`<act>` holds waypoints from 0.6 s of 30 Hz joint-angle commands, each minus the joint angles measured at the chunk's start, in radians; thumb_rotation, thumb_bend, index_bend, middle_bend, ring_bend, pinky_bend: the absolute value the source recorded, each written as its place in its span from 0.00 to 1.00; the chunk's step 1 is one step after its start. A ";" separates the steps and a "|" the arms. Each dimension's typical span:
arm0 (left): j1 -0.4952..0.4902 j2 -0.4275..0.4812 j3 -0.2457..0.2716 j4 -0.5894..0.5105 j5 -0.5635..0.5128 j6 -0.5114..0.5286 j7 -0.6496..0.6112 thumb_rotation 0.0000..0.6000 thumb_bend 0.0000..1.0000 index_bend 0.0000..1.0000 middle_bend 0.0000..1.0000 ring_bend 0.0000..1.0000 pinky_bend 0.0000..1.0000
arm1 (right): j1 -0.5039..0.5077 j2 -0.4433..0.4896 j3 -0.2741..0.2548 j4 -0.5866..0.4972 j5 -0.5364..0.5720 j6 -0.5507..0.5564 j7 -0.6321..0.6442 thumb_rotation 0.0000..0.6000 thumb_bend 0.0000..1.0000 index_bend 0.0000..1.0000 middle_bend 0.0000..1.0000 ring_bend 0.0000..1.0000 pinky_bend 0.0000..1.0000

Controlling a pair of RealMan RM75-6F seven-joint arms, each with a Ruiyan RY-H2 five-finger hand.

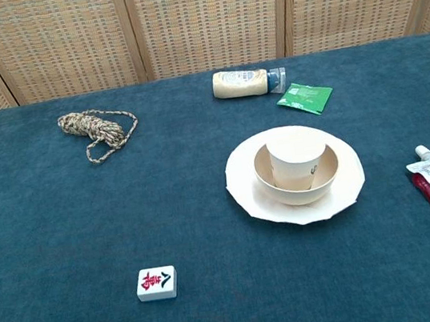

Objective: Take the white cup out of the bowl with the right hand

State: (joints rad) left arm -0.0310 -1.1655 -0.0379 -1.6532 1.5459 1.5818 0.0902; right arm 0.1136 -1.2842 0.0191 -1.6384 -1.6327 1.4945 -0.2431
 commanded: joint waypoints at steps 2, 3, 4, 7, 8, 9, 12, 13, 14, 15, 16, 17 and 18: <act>0.000 0.000 0.000 0.000 0.000 0.000 0.000 1.00 0.02 0.00 0.00 0.00 0.00 | 0.000 0.000 0.000 -0.001 0.000 -0.001 0.000 1.00 0.23 0.00 0.00 0.00 0.00; 0.000 0.000 0.000 0.000 0.000 0.000 0.000 1.00 0.02 0.00 0.00 0.00 0.00 | 0.000 0.000 0.000 -0.001 0.000 -0.001 0.000 1.00 0.23 0.00 0.00 0.00 0.00; 0.000 0.000 0.000 0.000 0.000 0.000 0.000 1.00 0.02 0.00 0.00 0.00 0.00 | 0.000 0.000 -0.001 -0.001 0.000 -0.001 0.000 1.00 0.23 0.00 0.00 0.00 0.00; 0.000 0.001 0.000 0.000 0.000 0.000 -0.001 1.00 0.02 0.00 0.00 0.00 0.00 | 0.001 0.000 -0.001 -0.001 0.000 -0.003 -0.001 1.00 0.24 0.00 0.00 0.00 0.00; 0.000 0.001 0.000 0.000 0.000 0.000 -0.002 1.00 0.02 0.00 0.00 0.00 0.00 | 0.001 0.001 -0.002 -0.003 -0.001 -0.004 -0.001 1.00 0.24 0.00 0.00 0.00 0.00; 0.001 0.002 0.000 -0.001 0.000 0.001 -0.003 1.00 0.02 0.00 0.00 0.00 0.00 | 0.002 0.001 -0.003 -0.005 -0.003 -0.004 -0.001 1.00 0.24 0.00 0.00 0.00 0.00; 0.000 0.005 -0.003 -0.001 -0.003 0.002 -0.012 1.00 0.02 0.00 0.00 0.00 0.00 | 0.004 0.002 -0.007 -0.016 -0.014 -0.006 -0.001 1.00 0.23 0.00 0.00 0.00 0.00; 0.000 0.006 -0.004 -0.001 -0.005 0.001 -0.016 1.00 0.02 0.00 0.00 0.00 0.00 | 0.006 0.003 -0.009 -0.024 -0.014 -0.011 0.001 1.00 0.24 0.00 0.00 0.00 0.00; 0.000 0.007 -0.005 -0.001 -0.006 0.000 -0.020 1.00 0.02 0.00 0.00 0.00 0.00 | 0.009 0.004 -0.009 -0.031 -0.012 -0.018 0.002 1.00 0.24 0.00 0.00 0.00 0.00; 0.000 0.009 -0.006 -0.001 -0.006 0.001 -0.025 1.00 0.03 0.00 0.00 0.00 0.00 | 0.017 0.007 -0.007 -0.045 -0.009 -0.032 -0.002 1.00 0.24 0.00 0.00 0.00 0.00; 0.000 0.010 -0.006 -0.001 -0.006 0.001 -0.028 1.00 0.03 0.00 0.00 0.00 0.00 | 0.024 0.010 -0.003 -0.056 -0.007 -0.043 -0.007 1.00 0.24 0.00 0.00 0.00 0.00; 0.000 0.011 -0.007 -0.001 -0.006 0.001 -0.032 1.00 0.03 0.00 0.00 0.00 0.00 | 0.032 0.013 0.001 -0.068 -0.004 -0.055 -0.013 1.00 0.24 0.00 0.00 0.00 0.00; 0.000 0.012 -0.007 -0.001 -0.006 0.002 -0.035 1.00 0.03 0.00 0.00 0.00 0.00 | 0.045 0.015 0.008 -0.085 -0.001 -0.070 -0.023 1.00 0.24 0.00 0.00 0.00 0.00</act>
State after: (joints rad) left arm -0.0312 -1.1546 -0.0442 -1.6545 1.5401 1.5831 0.0575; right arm 0.1409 -1.2748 0.0180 -1.7016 -1.6393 1.4453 -0.2529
